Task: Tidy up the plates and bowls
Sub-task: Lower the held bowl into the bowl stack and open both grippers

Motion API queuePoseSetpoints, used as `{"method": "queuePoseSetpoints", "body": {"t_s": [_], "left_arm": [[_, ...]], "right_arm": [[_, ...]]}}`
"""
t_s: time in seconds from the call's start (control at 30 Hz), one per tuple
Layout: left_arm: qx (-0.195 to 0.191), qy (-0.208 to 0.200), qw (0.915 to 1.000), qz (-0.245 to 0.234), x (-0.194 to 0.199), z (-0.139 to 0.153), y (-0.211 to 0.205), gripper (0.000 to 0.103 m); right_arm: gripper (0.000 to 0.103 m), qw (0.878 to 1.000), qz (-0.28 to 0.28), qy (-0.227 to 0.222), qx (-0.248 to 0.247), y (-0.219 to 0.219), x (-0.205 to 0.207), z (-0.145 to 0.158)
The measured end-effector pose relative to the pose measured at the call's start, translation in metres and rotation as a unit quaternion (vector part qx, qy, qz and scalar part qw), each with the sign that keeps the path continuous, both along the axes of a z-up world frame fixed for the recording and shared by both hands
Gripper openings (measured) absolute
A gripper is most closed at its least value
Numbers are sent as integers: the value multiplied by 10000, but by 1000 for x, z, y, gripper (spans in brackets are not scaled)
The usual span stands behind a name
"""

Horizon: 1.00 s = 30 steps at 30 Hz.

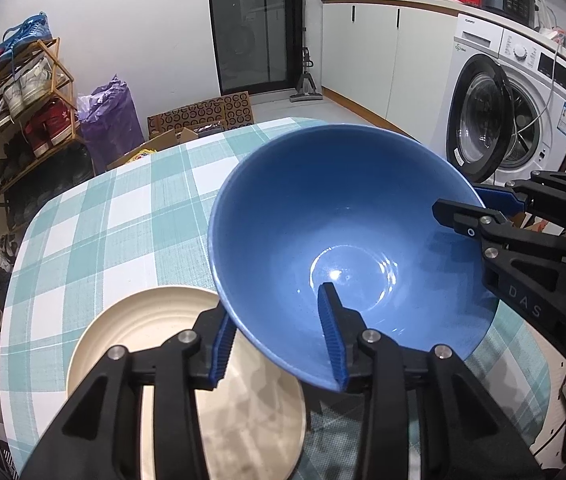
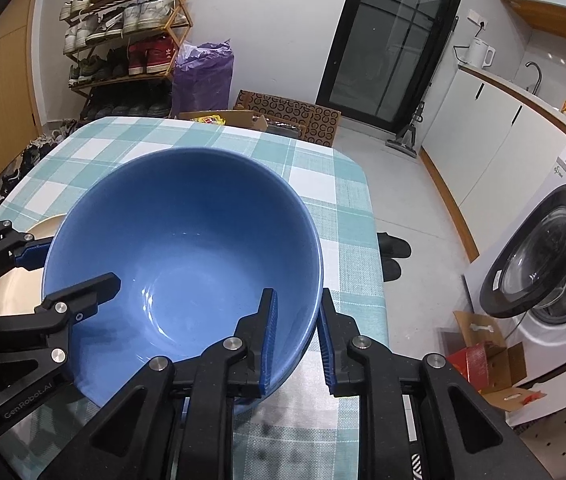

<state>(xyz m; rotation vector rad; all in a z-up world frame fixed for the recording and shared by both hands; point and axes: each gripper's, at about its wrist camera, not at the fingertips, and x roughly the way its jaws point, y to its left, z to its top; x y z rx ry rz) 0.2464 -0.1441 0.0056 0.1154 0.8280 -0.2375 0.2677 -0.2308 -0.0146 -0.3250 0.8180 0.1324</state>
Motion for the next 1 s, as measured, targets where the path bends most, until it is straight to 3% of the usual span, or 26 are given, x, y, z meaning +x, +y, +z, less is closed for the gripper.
{"method": "queuePoseSetpoints", "body": {"t_s": [0.47,0.73,1.0], "left_arm": [[-129,122,9998,-34,0,0,2,48],[-160,69,9998,-27,-3,3,6,56],[-213,88,9997,-46,-5,4,9,56]], "right_arm": [[25,9995,-57,87,301,-15,0,2],[44,9986,11,83,514,-22,-4,8],[48,9981,21,88,604,-22,-6,11]]}}
